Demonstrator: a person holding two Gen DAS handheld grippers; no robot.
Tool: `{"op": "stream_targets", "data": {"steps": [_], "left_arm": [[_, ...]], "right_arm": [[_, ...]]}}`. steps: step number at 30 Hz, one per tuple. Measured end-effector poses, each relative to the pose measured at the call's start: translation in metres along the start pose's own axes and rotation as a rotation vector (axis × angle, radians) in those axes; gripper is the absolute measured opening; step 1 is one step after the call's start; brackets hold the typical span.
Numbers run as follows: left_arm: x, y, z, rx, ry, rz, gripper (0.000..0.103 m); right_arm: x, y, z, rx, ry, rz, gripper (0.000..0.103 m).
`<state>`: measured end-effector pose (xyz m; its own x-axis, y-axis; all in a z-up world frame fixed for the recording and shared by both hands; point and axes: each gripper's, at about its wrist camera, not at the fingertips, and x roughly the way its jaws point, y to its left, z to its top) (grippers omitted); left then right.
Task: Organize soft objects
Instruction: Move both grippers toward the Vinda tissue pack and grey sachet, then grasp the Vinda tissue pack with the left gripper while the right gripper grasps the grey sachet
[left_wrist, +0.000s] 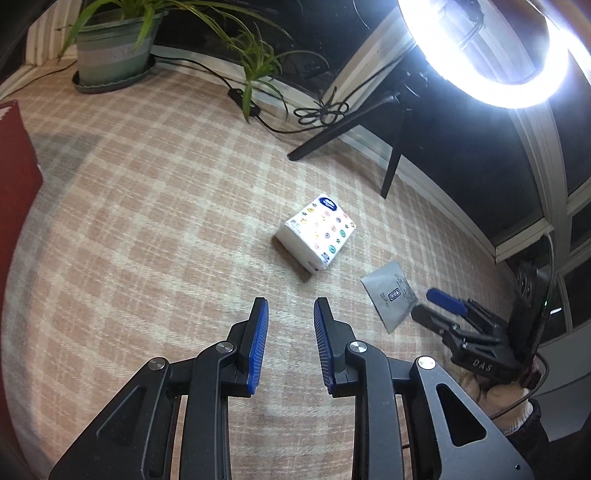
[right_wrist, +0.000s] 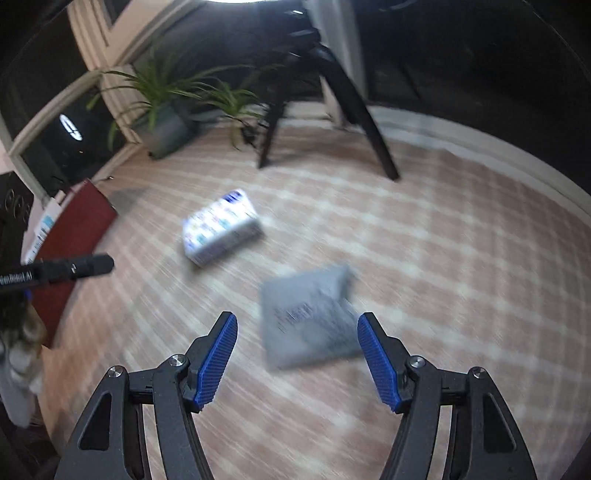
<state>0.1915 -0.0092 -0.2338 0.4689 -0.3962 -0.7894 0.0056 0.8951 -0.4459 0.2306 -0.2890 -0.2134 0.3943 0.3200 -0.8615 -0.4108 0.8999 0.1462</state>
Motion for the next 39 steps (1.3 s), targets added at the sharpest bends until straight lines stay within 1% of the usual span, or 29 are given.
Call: {"op": "stream_targets", "data": {"steps": [2, 3, 5, 6, 7, 10, 14, 15, 16, 18, 19, 23, 25, 26, 29, 31, 34, 35, 37, 39], "left_arm": [[0.005, -0.005, 0.000, 0.015, 0.008, -0.002, 0.023], [0.007, -0.008, 0.000, 0.024, 0.011, -0.001, 0.024], [0.010, -0.012, -0.001, 0.043, 0.016, 0.001, 0.029], [0.011, -0.014, 0.000, 0.051, 0.016, 0.003, 0.034], [0.012, -0.015, 0.000, 0.057, 0.016, 0.006, 0.036], [0.016, -0.018, 0.002, 0.077, 0.021, 0.012, 0.036], [0.026, -0.025, 0.006, 0.147, 0.021, 0.053, 0.036], [0.028, -0.027, 0.008, 0.165, 0.019, 0.060, 0.038], [0.029, -0.029, 0.009, 0.184, 0.016, 0.066, 0.047], [0.036, -0.036, 0.014, 0.236, 0.020, 0.077, 0.058], [0.041, -0.040, 0.017, 0.261, 0.022, 0.092, 0.058], [0.057, -0.054, 0.027, 0.359, 0.027, 0.140, 0.058], [0.068, -0.059, 0.031, 0.402, 0.039, 0.172, 0.058], [0.074, -0.061, 0.033, 0.424, 0.047, 0.185, 0.058], [0.087, -0.067, 0.036, 0.489, 0.063, 0.219, 0.058], [0.092, -0.068, 0.038, 0.516, 0.064, 0.234, 0.059], [0.100, -0.070, 0.043, 0.538, 0.073, 0.248, 0.061], [0.102, -0.070, 0.044, 0.546, 0.074, 0.248, 0.061], [0.108, -0.071, 0.047, 0.571, 0.084, 0.253, 0.064], [0.113, -0.073, 0.050, 0.596, 0.091, 0.267, 0.065]], "right_arm": [[-0.001, -0.002, -0.004, -0.015, 0.012, -0.021, 0.065], [0.000, 0.000, -0.005, -0.032, 0.015, -0.026, 0.066], [0.001, 0.008, -0.009, -0.091, 0.020, -0.044, 0.072], [0.002, 0.012, -0.011, -0.121, 0.019, -0.056, 0.076], [0.004, 0.016, -0.011, -0.142, 0.019, -0.064, 0.077], [0.013, 0.028, -0.013, -0.202, 0.019, -0.115, 0.078], [0.027, 0.035, -0.008, -0.238, 0.032, -0.150, 0.079], [0.030, 0.036, -0.007, -0.248, 0.037, -0.162, 0.079], [0.031, 0.036, -0.007, -0.253, 0.039, -0.171, 0.079], [0.036, 0.035, -0.004, -0.263, 0.044, -0.196, 0.079], [0.038, 0.033, -0.003, -0.262, 0.047, -0.204, 0.080], [0.040, 0.027, 0.001, -0.252, 0.036, -0.217, 0.082], [0.041, 0.022, 0.003, -0.249, 0.038, -0.215, 0.087], [0.042, 0.021, 0.004, -0.244, 0.041, -0.209, 0.087], [0.038, 0.017, 0.005, -0.192, 0.051, -0.137, 0.087], [0.037, 0.019, 0.004, -0.187, 0.051, -0.112, 0.088], [0.046, 0.024, 0.001, -0.221, 0.076, -0.131, 0.089], [0.046, 0.024, 0.000, -0.223, 0.066, -0.130, 0.090], [0.048, 0.020, 0.002, -0.214, 0.070, -0.119, 0.091], [0.050, 0.013, 0.005, -0.189, 0.070, -0.126, 0.091]]}}
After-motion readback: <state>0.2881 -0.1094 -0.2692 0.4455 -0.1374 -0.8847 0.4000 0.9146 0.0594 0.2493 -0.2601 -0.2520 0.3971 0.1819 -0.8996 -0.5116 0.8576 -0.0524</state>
